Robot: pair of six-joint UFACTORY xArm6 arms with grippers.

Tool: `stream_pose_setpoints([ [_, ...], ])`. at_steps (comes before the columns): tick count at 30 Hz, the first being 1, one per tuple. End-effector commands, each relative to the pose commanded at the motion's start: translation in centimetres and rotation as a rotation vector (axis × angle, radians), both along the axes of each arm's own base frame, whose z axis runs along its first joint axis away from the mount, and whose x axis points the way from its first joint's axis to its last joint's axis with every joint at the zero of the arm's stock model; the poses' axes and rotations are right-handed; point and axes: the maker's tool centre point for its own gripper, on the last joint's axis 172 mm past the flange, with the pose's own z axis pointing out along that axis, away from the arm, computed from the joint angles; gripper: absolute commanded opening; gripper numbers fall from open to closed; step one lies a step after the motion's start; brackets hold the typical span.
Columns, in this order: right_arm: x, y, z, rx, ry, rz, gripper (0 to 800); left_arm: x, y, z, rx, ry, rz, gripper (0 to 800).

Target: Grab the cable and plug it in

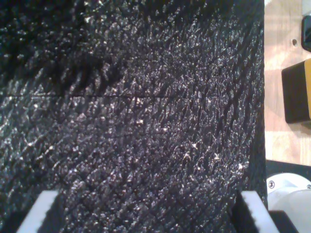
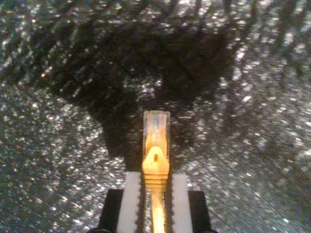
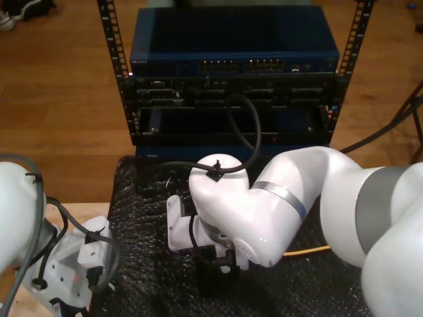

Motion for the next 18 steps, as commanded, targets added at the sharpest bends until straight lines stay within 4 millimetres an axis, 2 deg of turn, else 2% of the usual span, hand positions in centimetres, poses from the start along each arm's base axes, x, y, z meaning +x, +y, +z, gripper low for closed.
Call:
stream_pose_setpoints([
  [6, 1.0, -0.3, 2.6, 0.035, -0.04, -0.018, 4, 0.8, 0.1, 0.8, 0.001, -0.019, 0.001, 800],
  [10, 2.6, -1.6, 4.8, 0.066, -0.072, -0.053, 4, 1.9, 0.0, 1.9, -0.005, -0.044, 0.002, 800],
  [14, 3.8, -3.4, 6.5, 0.074, -0.089, -0.07, 4, 3.1, -1.2, 3.5, -0.055, -0.065, 0.019, 800],
  [18, 4.0, -4.0, 8.4, 0.095, -0.103, -0.081, 4, 4.1, -2.7, 5.1, -0.109, -0.067, 0.012, 800],
])
